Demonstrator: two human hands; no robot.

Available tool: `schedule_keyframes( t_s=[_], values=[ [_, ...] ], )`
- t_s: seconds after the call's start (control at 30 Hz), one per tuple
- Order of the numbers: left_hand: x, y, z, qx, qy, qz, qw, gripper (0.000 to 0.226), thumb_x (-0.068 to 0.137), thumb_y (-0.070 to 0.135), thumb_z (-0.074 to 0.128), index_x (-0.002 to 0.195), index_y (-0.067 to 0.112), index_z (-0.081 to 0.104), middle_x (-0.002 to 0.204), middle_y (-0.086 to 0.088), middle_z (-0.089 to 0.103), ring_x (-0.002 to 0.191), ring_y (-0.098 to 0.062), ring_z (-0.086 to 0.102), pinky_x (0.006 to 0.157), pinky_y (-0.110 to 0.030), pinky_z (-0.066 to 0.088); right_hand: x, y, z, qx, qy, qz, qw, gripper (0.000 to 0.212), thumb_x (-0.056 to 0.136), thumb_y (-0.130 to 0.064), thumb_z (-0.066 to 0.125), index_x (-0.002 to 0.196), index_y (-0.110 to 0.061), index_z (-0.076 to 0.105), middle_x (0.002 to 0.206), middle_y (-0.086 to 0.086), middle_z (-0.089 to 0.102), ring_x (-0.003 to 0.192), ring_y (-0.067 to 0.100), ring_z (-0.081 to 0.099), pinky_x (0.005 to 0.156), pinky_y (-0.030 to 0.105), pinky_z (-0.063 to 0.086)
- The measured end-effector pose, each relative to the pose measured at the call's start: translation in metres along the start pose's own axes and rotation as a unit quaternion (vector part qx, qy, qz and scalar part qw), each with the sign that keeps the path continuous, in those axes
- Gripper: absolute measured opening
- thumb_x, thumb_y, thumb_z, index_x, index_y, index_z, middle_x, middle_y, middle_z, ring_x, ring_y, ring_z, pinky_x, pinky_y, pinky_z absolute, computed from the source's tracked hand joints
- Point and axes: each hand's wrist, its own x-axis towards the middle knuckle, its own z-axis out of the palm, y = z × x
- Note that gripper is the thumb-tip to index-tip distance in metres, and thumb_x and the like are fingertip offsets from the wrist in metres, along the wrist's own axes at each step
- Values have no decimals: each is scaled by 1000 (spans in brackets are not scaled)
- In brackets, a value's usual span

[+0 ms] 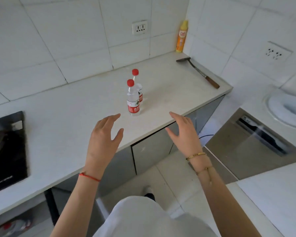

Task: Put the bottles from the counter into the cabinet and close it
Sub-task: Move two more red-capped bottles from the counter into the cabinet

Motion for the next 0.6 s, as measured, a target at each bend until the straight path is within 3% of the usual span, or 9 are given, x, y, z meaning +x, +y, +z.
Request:
schedule_keyframes(
  t_s=[0.13, 0.4, 0.6],
  values=[
    [58, 0, 14, 16, 5, -11, 1000, 46, 88, 15, 67, 133, 16, 56, 128, -2, 63, 120, -23, 56, 100, -22, 37, 77, 8, 7, 10, -2, -28, 1000, 53, 91, -28, 61, 140, -16, 43, 136, 4, 54, 126, 23, 43, 106, 38, 41],
    [150, 2, 45, 43, 18, -40, 998, 45, 90, 19, 65, 134, 17, 55, 130, -2, 62, 120, -21, 55, 101, -29, 42, 210, 11, 28, 19, -42, -107, 993, 54, 90, -24, 61, 140, -14, 43, 136, 7, 54, 125, 26, 44, 105, 38, 41],
    [197, 5, 76, 56, 37, -113, 991, 48, 89, 25, 66, 136, 20, 53, 132, 1, 60, 120, -20, 54, 96, -27, 43, 293, 6, 48, 35, -92, -183, 978, 54, 90, -21, 61, 141, -14, 42, 140, 5, 50, 126, 25, 44, 106, 31, 37]
  ],
)
